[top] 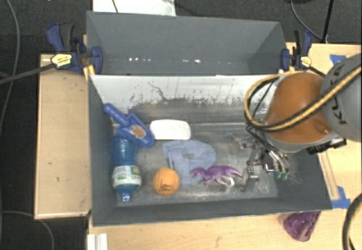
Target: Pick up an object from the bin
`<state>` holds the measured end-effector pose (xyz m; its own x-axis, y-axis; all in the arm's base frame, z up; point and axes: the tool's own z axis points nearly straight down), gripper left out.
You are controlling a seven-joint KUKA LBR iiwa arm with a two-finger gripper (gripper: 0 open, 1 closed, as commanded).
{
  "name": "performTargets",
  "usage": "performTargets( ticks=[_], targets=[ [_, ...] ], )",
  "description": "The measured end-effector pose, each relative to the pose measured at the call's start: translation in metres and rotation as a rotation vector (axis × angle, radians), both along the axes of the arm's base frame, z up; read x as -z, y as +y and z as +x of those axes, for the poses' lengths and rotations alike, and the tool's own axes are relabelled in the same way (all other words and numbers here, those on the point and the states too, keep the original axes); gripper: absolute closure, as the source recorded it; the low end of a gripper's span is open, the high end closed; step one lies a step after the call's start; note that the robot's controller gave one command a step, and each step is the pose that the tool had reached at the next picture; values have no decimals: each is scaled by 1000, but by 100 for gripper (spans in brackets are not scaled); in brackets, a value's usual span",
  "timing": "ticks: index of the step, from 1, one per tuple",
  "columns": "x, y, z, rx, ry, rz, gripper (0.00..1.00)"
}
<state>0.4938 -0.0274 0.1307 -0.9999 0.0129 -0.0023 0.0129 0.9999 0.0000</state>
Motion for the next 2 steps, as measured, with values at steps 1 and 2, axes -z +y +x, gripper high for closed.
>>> performTargets(
  ticks=[1,2],
  targets=[
    [0,0,0,-1,0,0,0],
    [49,48,-9,27,-6,1,0]
  ],
)
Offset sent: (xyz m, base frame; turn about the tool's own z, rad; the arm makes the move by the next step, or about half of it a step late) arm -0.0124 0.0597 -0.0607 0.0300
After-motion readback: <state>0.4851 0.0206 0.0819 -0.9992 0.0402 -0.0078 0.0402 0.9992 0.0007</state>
